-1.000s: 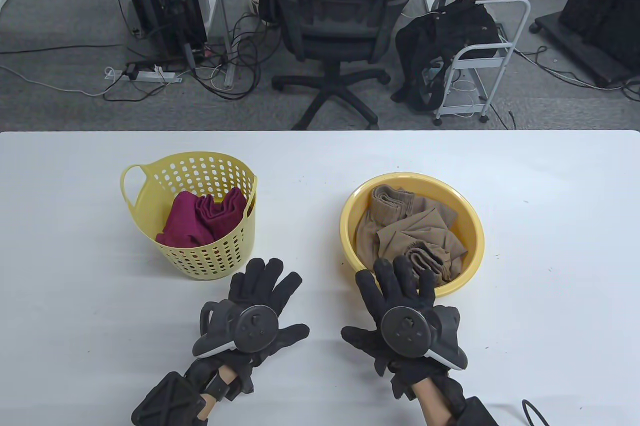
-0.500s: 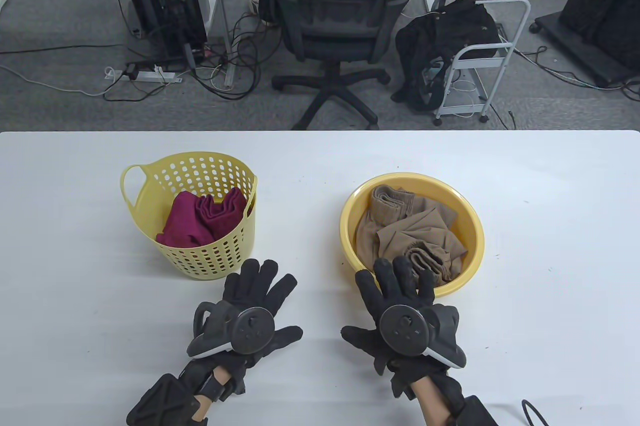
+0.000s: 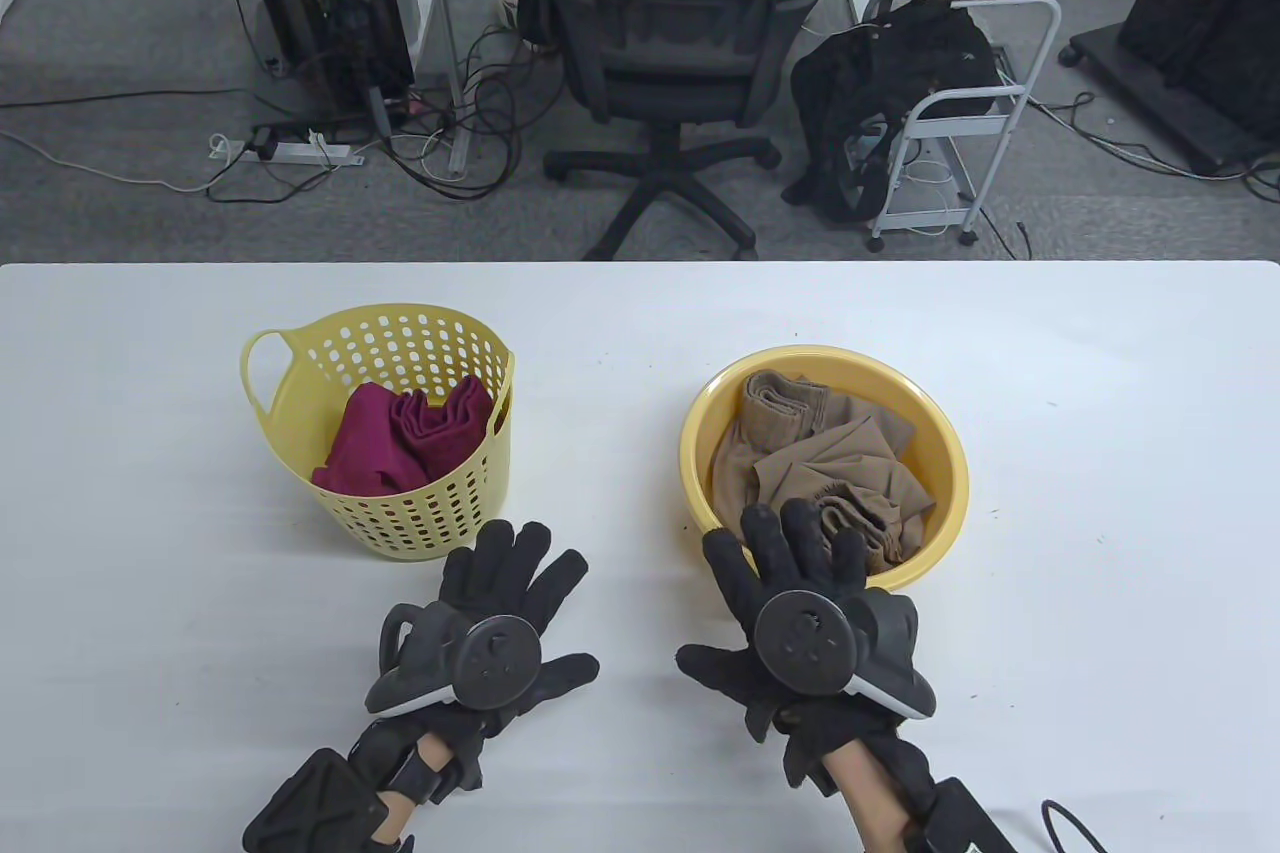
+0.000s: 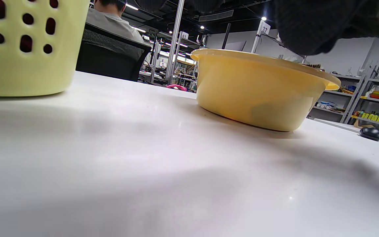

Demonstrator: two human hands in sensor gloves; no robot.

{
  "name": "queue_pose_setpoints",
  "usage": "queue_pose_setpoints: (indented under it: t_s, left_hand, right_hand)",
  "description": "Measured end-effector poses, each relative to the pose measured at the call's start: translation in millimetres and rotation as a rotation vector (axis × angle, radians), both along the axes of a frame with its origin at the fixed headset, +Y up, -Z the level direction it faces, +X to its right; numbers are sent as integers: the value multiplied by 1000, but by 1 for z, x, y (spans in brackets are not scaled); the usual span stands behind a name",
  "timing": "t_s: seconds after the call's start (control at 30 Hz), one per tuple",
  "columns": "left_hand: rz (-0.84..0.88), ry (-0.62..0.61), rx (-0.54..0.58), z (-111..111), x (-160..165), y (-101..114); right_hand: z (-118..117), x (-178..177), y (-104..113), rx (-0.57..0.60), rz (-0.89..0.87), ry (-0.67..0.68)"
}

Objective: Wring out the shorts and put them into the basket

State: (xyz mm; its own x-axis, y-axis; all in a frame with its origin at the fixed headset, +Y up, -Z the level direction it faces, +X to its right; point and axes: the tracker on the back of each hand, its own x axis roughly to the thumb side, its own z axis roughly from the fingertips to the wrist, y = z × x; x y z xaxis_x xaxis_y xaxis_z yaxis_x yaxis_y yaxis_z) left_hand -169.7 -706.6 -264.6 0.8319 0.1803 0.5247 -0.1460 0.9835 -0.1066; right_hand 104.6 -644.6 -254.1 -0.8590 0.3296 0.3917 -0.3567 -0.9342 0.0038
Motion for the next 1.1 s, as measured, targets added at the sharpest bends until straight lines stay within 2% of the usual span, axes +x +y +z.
queue_pose_setpoints:
  t_s: [0.2, 0.53, 0.67, 0.87, 1.1]
  left_hand:
    - [-3, 3, 6, 0, -3, 2]
    - [24, 5, 21, 1, -6, 4]
    - [22, 6, 21, 2, -6, 4]
    - [26, 8, 29, 2, -7, 5]
    - [27, 9, 30, 2, -8, 5]
  right_hand:
    - [-12, 14, 27, 3, 35, -26]
    - [-43, 56, 41, -100, 110, -120]
    - [-54, 68, 37, -151, 143, -161]
    - [-69, 80, 13, -261, 106, -218]
    - [-83, 82, -4, -306, 112, -267]
